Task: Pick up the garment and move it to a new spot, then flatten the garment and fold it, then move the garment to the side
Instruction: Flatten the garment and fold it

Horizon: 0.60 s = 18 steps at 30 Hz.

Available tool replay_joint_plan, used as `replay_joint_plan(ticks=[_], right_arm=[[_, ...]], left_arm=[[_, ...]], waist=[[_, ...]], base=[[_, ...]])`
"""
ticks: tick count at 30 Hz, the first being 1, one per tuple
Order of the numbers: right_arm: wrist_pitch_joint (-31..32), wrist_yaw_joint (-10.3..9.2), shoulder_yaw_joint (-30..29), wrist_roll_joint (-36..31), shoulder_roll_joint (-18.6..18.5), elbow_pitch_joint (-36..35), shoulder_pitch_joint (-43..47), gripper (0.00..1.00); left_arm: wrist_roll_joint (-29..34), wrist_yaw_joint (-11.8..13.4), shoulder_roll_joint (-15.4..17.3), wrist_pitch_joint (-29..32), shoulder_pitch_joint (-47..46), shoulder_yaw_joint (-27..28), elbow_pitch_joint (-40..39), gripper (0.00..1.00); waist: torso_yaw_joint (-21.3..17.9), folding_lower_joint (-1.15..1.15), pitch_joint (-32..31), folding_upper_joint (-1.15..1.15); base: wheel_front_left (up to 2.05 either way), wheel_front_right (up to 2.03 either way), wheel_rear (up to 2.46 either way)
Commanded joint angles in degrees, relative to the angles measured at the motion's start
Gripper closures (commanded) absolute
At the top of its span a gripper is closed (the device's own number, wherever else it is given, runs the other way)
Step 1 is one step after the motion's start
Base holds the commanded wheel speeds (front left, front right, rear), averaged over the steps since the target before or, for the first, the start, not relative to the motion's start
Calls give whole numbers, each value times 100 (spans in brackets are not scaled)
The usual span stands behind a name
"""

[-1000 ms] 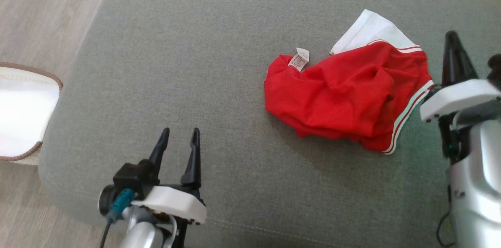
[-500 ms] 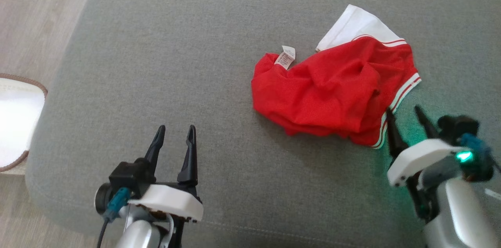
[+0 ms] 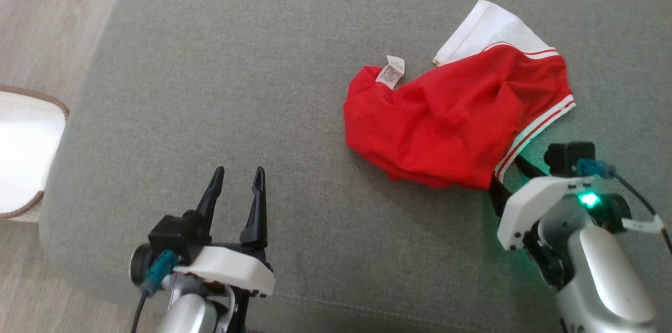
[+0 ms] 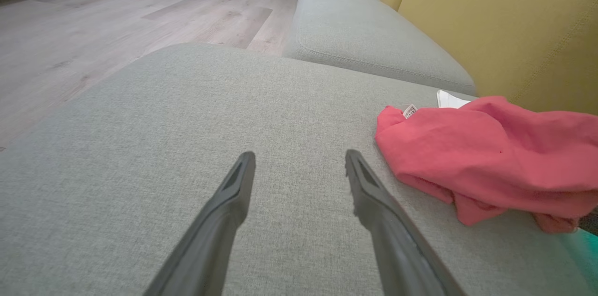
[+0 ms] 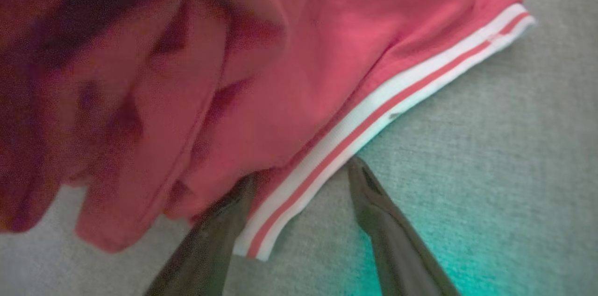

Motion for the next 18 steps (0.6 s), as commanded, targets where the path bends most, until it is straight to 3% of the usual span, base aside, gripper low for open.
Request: replay_joint_plan(ticks=[1,3,4,5,6,12,18], right_arm=[[93,37,220,25,-4,-37,-124,8],[122,37,244,42,-16,34,-213,58],[125,37,253,27,-31,79,-263,70],[90,37,241,-1,-52,119,-322,94],[48,37,216,-41,-78,162,-383,100],[-463,37,-235,-325,-299,14,-904,100],[-518,37,-668,-518,-553,-389,-1388,100]], left_arm=[[46,-39,-5,-71,-228,199,-167,0],[52,-42,-11,-71,-232,213,-165,0],[54,-42,-14,-71,-235,220,-165,0],[56,-43,-17,-71,-240,225,-166,0],[59,-46,-19,-71,-245,229,-166,0],[81,-52,-32,-71,-229,264,-178,0],[101,-66,-40,-71,-227,262,-208,0]], waist=[[20,0,13,0],[37,0,24,0],[41,0,31,0],[44,0,39,0],[46,0,45,0],[7,0,51,0],[-52,0,69,0]], base=[[0,0,0],[0,0,0],[0,0,0],[0,0,0],[0,0,0],[0,0,0],[0,0,0]])
